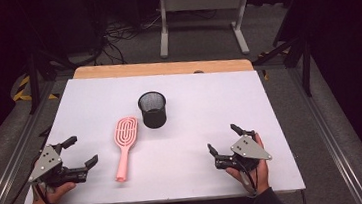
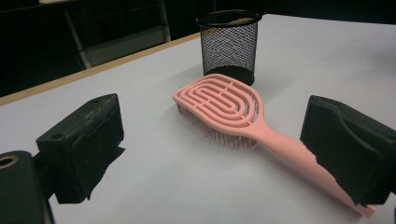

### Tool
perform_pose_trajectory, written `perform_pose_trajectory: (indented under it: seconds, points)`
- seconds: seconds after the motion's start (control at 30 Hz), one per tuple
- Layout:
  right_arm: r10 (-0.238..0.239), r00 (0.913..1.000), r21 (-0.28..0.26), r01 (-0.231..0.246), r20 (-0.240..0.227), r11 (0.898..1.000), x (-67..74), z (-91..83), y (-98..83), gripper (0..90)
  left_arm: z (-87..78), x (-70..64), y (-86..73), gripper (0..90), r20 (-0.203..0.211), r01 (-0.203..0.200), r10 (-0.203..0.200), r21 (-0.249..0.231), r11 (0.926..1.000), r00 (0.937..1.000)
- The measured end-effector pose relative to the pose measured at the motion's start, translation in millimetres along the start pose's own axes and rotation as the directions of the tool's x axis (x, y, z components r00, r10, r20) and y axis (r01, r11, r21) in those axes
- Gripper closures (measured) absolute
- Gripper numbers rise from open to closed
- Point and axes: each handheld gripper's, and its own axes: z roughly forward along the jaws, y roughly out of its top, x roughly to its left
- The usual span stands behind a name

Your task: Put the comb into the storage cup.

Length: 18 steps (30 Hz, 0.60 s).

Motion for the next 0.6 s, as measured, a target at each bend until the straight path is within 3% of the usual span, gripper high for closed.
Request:
perform_pose_trajectory:
  seconds: [0.2,0.33,0.4,0.43,0.5,0.53,0.57,0.6]
  points:
    - [-0.004,1.0,0.017,0.004,0.003,1.0,-0.1,3.5,-1.7,7.9,-1.8,-0.7,1.0,7.1,-0.014,0.016,-0.015,0.027,0.9995,0.9998]
    - [0.004,1.0,0.03,-0.004,-0.002,1.0,-0.9,6.1,-3.8,8.0,0.5,0.3,3.3,8.0,-0.028,0.074,-0.072,0.058,0.9956,0.997]
    - [0.018,0.9998,0.032,-0.018,-0.003,0.999,-2.2,6.6,-4.4,8.1,0.9,0.4,3.6,8.0,-0.022,0.081,-0.08,0.069,0.9943,0.9966]
    - [0.02,0.9998,0.034,-0.02,-0.004,0.999,-2.7,7.0,-4.9,8.1,2.8,-0.8,5.3,8.3,-0.048,0.091,-0.086,0.105,0.9903,0.9951]
    - [0.017,0.9999,0.044,-0.017,0.002,0.999,-2.7,7.6,-5.6,8.1,3.4,-2.3,6.5,9.2,-0.063,0.107,-0.101,0.119,0.9871,0.9929]
    - [0.009,0.9999,0.048,-0.009,0.01,0.999,-2.7,8.1,-5.8,8.2,5.3,-4.1,8.5,10.7,-0.105,0.118,-0.102,0.154,0.981,0.9892]
    - [0.001,0.9997,0.058,-0.002,0.023,0.998,-3.0,9.1,-6.0,8.3,7.4,-5.0,10.3,10.4,-0.11,0.134,-0.115,0.182,0.9741,0.9872]
    - [0.005,0.9995,0.061,-0.007,0.03,0.998,-4.4,10.4,-6.2,8.5,7.4,-5.0,10.3,9.3,-0.11,0.134,-0.115,0.182,0.9741,0.9872]
